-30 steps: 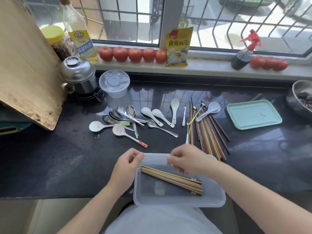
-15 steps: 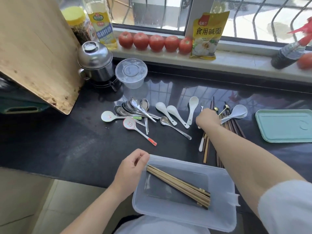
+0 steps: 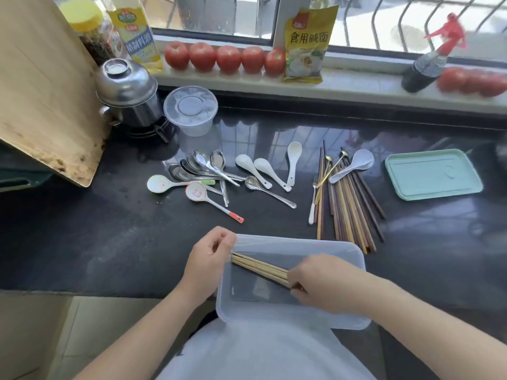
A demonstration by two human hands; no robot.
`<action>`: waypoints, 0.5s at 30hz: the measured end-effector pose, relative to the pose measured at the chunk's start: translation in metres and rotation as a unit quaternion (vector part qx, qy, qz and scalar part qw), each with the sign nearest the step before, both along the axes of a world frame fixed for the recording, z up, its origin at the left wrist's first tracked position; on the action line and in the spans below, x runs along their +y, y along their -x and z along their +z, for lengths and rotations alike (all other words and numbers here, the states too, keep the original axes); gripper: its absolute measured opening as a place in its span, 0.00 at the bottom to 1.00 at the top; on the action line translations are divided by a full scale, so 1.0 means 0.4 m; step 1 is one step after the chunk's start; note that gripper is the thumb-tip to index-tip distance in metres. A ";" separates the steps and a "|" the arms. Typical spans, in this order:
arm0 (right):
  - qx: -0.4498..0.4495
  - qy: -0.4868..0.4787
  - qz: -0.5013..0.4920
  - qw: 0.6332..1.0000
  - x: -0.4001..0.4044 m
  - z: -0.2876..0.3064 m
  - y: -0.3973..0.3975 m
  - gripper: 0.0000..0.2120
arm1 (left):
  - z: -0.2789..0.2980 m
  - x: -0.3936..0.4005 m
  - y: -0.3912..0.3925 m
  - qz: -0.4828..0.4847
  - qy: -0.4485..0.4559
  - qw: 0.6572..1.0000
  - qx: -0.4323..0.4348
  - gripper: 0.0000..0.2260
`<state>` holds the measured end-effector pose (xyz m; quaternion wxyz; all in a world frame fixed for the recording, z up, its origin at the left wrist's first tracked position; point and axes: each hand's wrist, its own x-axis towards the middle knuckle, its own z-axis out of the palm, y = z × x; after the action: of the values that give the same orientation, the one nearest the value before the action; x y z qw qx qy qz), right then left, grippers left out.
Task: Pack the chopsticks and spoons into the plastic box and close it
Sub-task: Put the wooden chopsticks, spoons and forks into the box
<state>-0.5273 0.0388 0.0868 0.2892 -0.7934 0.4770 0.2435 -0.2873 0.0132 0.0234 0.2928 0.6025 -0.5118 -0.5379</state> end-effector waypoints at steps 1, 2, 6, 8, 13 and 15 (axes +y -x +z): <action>0.034 0.000 0.037 0.999 0.012 -0.037 -0.020 0.10 | -0.005 -0.001 -0.002 -0.006 0.003 1.000 0.000 0.12; 0.052 -0.004 0.058 0.997 0.018 -0.067 -0.041 0.09 | -0.010 -0.002 -0.004 -0.013 0.005 1.000 0.001 0.13; 0.096 -0.016 0.060 0.993 0.004 -0.134 -0.103 0.06 | -0.009 -0.003 -0.013 -0.037 0.020 0.999 0.005 0.12; 0.086 -0.004 0.050 0.995 0.010 -0.119 -0.121 0.07 | -0.011 -0.004 -0.019 -0.041 0.018 0.999 0.008 0.11; -0.132 -0.087 -0.209 0.965 -0.043 0.023 -0.035 0.15 | -0.011 -0.002 -0.015 -0.032 0.013 0.999 0.006 0.12; -0.169 -0.016 -0.349 0.922 -0.116 0.029 0.032 0.14 | -0.010 -0.001 -0.013 -0.027 0.008 1.000 0.007 0.12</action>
<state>-0.5402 -0.0078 0.0983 0.4452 -0.6014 0.6634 -0.0032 -0.2822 0.0129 0.0192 0.2862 0.5824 -0.5303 -0.5457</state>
